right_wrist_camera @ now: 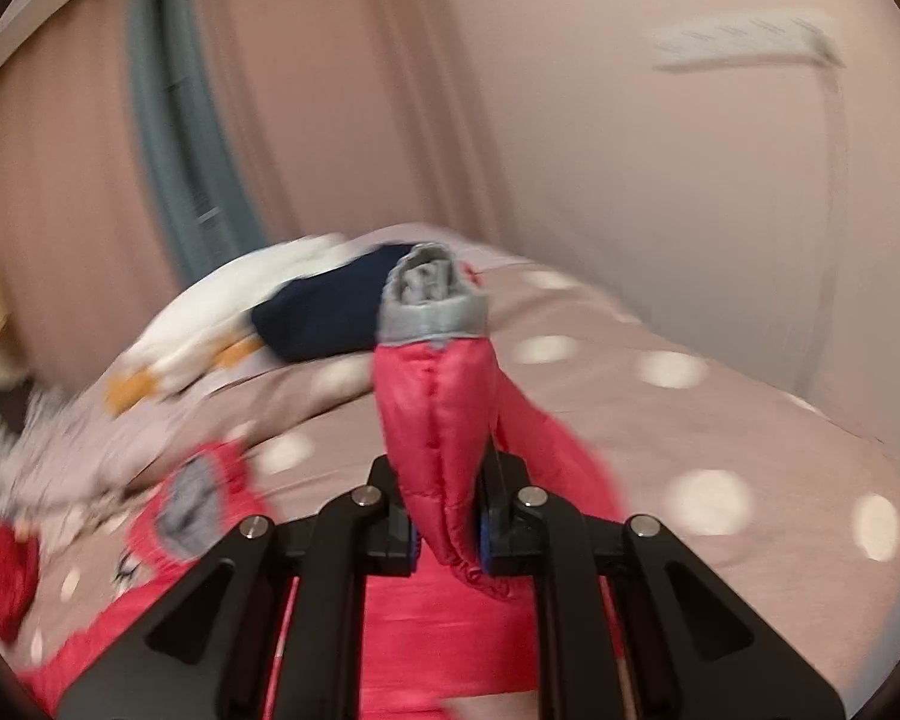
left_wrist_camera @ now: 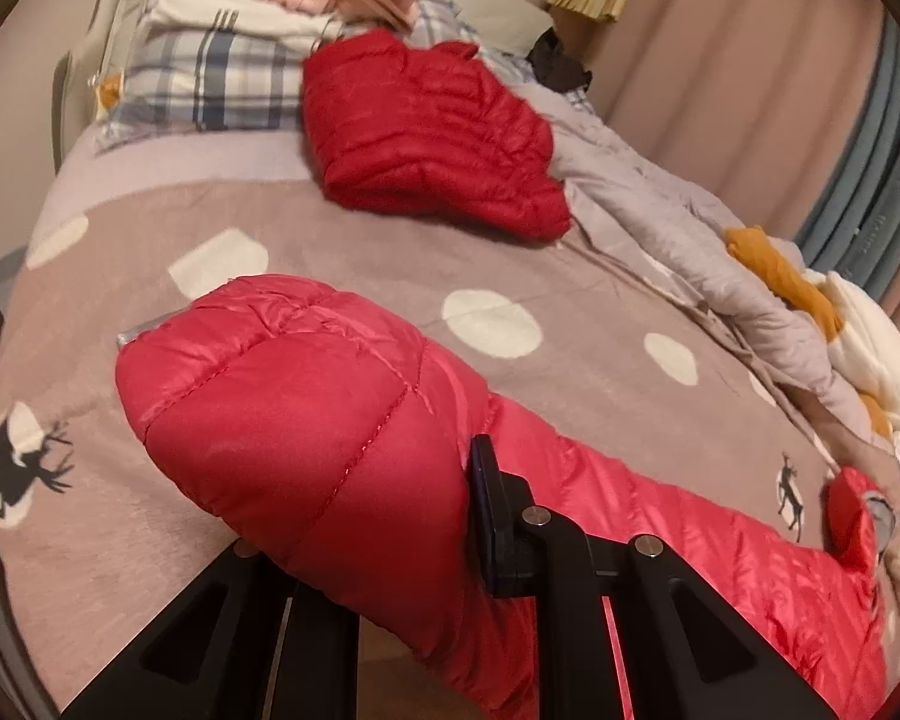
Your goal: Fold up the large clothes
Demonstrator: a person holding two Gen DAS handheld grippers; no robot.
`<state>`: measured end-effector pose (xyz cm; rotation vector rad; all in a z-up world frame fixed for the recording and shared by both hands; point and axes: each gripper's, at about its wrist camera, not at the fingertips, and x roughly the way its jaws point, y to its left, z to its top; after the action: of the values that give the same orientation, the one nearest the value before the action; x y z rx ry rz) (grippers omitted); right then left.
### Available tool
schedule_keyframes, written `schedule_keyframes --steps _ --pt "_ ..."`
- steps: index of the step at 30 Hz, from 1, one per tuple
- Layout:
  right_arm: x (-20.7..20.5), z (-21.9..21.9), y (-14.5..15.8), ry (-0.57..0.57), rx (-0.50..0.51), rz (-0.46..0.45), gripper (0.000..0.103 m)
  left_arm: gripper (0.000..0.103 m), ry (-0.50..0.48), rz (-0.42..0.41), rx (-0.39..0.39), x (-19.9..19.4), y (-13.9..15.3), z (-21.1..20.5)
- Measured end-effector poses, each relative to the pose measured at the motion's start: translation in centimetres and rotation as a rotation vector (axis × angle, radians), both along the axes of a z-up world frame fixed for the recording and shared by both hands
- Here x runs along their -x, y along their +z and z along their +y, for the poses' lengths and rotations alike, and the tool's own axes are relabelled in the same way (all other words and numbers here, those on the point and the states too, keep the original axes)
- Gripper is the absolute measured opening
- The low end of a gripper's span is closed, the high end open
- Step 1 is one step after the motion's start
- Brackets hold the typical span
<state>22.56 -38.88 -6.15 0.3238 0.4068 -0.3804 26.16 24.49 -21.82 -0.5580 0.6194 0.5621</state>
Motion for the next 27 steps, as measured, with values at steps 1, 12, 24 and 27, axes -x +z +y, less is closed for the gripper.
schedule_keyframes --steps 1,12,24,27 --pt "-0.8 1.7 0.0 0.037 0.002 0.009 0.014 0.015 -0.005 -0.003 -0.012 0.1 0.2 -0.3" --pt "-5.3 22.7 -4.3 0.503 0.188 0.201 0.018 0.015 -0.033 -0.001 -0.031 0.7 0.7 -2.0" --pt "-4.4 24.0 -4.5 0.542 0.213 0.221 0.079 0.015 -0.022 0.000 0.023 0.9 0.5 -1.9" --pt "-4.8 22.0 -4.4 0.447 0.241 0.233 0.079 0.015 -0.022 0.003 0.012 0.9 0.5 -2.1"
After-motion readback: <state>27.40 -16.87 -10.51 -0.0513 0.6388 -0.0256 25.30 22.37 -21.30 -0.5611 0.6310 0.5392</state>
